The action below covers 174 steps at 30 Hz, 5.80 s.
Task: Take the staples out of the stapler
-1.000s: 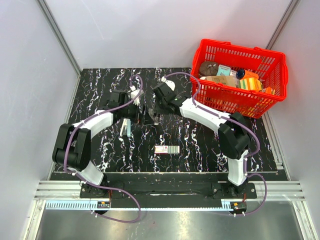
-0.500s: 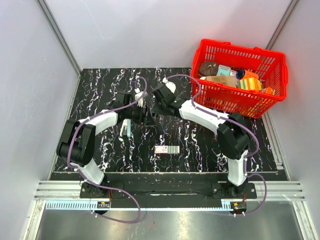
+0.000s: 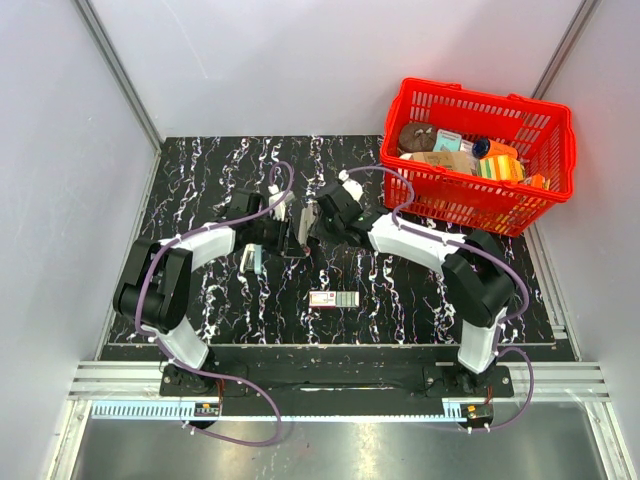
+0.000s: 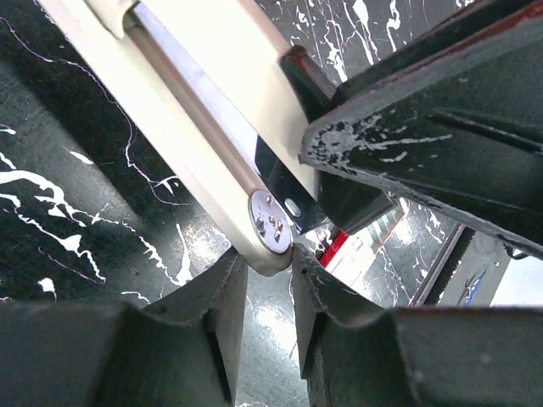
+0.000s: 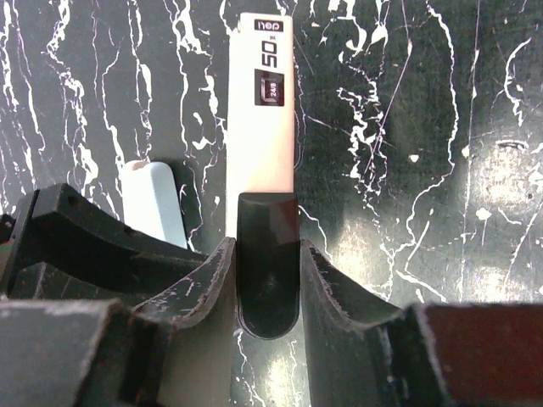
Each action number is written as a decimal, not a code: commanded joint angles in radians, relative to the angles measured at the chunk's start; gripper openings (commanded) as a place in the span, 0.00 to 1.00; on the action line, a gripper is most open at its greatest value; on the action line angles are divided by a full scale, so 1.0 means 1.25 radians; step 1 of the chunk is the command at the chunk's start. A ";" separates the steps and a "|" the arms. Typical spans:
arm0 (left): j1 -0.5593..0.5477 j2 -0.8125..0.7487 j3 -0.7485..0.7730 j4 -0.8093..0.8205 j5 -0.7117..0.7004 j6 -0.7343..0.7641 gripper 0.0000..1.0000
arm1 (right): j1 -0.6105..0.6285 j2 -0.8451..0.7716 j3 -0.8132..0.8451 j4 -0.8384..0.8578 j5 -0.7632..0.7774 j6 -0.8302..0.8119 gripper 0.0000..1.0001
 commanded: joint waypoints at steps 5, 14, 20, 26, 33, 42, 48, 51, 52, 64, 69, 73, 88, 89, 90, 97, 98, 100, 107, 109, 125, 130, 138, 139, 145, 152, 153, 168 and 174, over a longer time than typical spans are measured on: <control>0.003 -0.023 0.007 0.086 -0.017 0.057 0.13 | 0.019 -0.071 -0.080 0.076 -0.111 0.047 0.00; 0.010 -0.041 0.011 0.071 -0.058 0.123 0.00 | 0.019 -0.100 -0.167 0.123 -0.141 0.043 0.00; 0.013 -0.065 0.025 0.051 -0.123 0.212 0.00 | 0.019 -0.125 -0.230 0.148 -0.166 0.027 0.00; 0.012 -0.089 0.023 0.046 -0.135 0.239 0.00 | 0.018 -0.131 -0.253 0.158 -0.173 0.021 0.00; 0.004 -0.090 0.039 -0.004 -0.124 0.225 0.05 | 0.007 -0.083 -0.243 0.181 -0.189 0.051 0.00; 0.003 -0.121 0.031 -0.046 -0.140 0.238 0.24 | 0.007 -0.014 -0.130 0.051 -0.187 0.022 0.36; 0.003 -0.150 0.016 -0.045 -0.142 0.228 0.24 | 0.008 0.030 -0.057 -0.031 -0.197 0.001 0.57; 0.004 -0.158 0.015 -0.053 -0.146 0.228 0.24 | 0.014 0.067 -0.002 -0.077 -0.210 -0.015 0.66; 0.006 -0.160 0.011 -0.054 -0.146 0.230 0.24 | 0.018 0.079 0.017 -0.093 -0.211 -0.023 0.67; 0.013 -0.173 -0.002 -0.056 -0.165 0.244 0.24 | 0.025 0.115 0.062 -0.129 -0.216 -0.036 0.21; 0.013 -0.164 -0.004 -0.080 -0.147 0.260 0.29 | 0.024 0.078 0.045 -0.089 -0.216 -0.025 0.01; 0.017 -0.171 0.002 -0.128 -0.125 0.268 0.46 | 0.021 0.040 0.031 -0.038 -0.215 -0.001 0.00; 0.023 -0.148 -0.034 -0.225 0.023 0.304 0.61 | 0.000 -0.076 -0.074 0.110 -0.160 0.114 0.00; 0.022 -0.143 -0.033 -0.227 0.037 0.310 0.61 | -0.001 -0.079 -0.075 0.112 -0.159 0.113 0.00; 0.023 -0.142 -0.033 -0.230 0.049 0.315 0.61 | -0.001 -0.084 -0.075 0.113 -0.160 0.113 0.00; 0.018 -0.116 -0.011 -0.229 0.071 0.341 0.63 | -0.002 -0.098 -0.086 0.134 -0.176 0.126 0.00; 0.018 -0.114 -0.009 -0.229 0.075 0.341 0.63 | -0.002 -0.099 -0.088 0.137 -0.178 0.129 0.00; 0.017 -0.105 -0.004 -0.225 0.078 0.342 0.64 | -0.002 -0.103 -0.090 0.142 -0.186 0.131 0.00; 0.017 -0.101 -0.004 -0.171 0.080 0.351 0.37 | -0.002 -0.098 -0.104 0.175 -0.235 0.145 0.00; 0.017 -0.107 -0.004 -0.155 0.072 0.344 0.22 | -0.002 -0.098 -0.120 0.190 -0.247 0.151 0.00; 0.018 -0.131 0.000 -0.077 -0.096 0.417 0.00 | -0.013 -0.126 -0.183 0.201 -0.327 0.104 0.00; 0.023 -0.100 0.037 -0.063 -0.142 0.421 0.00 | -0.023 -0.150 -0.211 0.188 -0.379 0.055 0.00; 0.022 -0.092 0.086 -0.024 -0.222 0.455 0.00 | -0.023 -0.195 -0.239 0.104 -0.414 -0.085 0.00; 0.023 -0.087 0.093 -0.024 -0.236 0.467 0.00 | -0.023 -0.203 -0.247 0.097 -0.414 -0.109 0.00; 0.022 -0.054 0.130 -0.001 -0.283 0.520 0.00 | -0.023 -0.272 -0.304 0.071 -0.425 -0.207 0.00; 0.013 -0.028 0.135 0.076 -0.338 0.544 0.00 | -0.019 -0.333 -0.356 0.039 -0.431 -0.252 0.00; 0.012 -0.024 0.134 0.093 -0.345 0.547 0.00 | -0.017 -0.342 -0.365 0.037 -0.431 -0.255 0.00; -0.031 0.023 0.131 0.279 -0.449 0.591 0.00 | 0.035 -0.398 -0.357 -0.063 -0.361 -0.318 0.00; -0.054 0.025 0.118 0.293 -0.449 0.589 0.00 | 0.043 -0.402 -0.352 -0.071 -0.328 -0.320 0.00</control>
